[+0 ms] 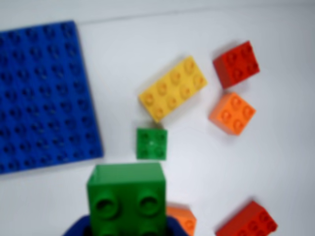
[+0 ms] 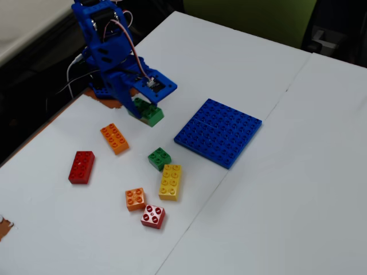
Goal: Pick up the 2x4 green block and go up the 8x8 blue block.
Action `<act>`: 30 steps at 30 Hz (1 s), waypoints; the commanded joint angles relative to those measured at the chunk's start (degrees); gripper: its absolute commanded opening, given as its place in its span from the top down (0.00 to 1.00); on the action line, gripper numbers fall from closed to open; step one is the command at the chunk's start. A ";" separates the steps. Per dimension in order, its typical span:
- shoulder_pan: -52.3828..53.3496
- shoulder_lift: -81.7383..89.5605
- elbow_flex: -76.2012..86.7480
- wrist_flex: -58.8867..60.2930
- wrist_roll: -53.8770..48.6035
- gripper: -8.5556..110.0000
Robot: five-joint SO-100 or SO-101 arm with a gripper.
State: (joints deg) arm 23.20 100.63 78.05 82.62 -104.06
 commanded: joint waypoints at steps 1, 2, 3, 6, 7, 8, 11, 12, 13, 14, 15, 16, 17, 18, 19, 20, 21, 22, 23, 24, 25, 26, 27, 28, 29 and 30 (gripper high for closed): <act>-5.98 4.04 -1.76 -3.60 10.37 0.89; -7.56 4.31 -1.76 -4.66 12.83 0.89; -9.14 4.66 -1.76 -5.71 15.12 0.89; -13.54 4.83 -2.90 -8.00 20.92 0.90; -14.85 4.66 -3.69 -8.17 21.97 0.90; -16.35 4.31 -4.31 -8.79 23.38 0.90; -20.21 2.02 -8.00 -9.40 25.40 0.90; -21.09 0.62 -9.76 -9.23 25.58 0.90; -21.88 -1.32 -12.48 -8.17 25.14 0.90; -22.50 -3.52 -15.56 -7.12 24.96 0.91; -23.03 -6.15 -19.07 -5.71 24.87 0.91; -23.47 -8.96 -23.29 -3.87 24.70 0.91; -23.82 -12.22 -27.60 -1.85 24.35 0.91; -23.99 -15.38 -31.90 0.18 23.82 0.91; -24.17 -18.28 -35.95 1.93 23.47 0.91; -24.35 -21.18 -39.73 3.69 22.68 0.91; -24.35 -23.38 -42.19 4.83 21.71 0.91; -24.43 -24.87 -42.98 5.01 21.09 0.91; -24.43 -25.93 -42.98 4.75 20.21 0.91; -24.43 -26.98 -42.98 4.66 19.25 0.91; -24.43 -27.95 -42.98 4.66 18.11 0.90; -24.26 -28.92 -42.98 4.83 16.70 0.90; -24.08 -29.79 -42.98 5.27 15.12 0.90; -23.82 -30.67 -42.98 5.62 13.54 0.90; -23.55 -31.55 -42.98 5.71 12.30 0.90; -23.29 -32.34 -42.98 5.71 11.34 0.90</act>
State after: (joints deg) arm -0.44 68.55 38.23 88.15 -90.00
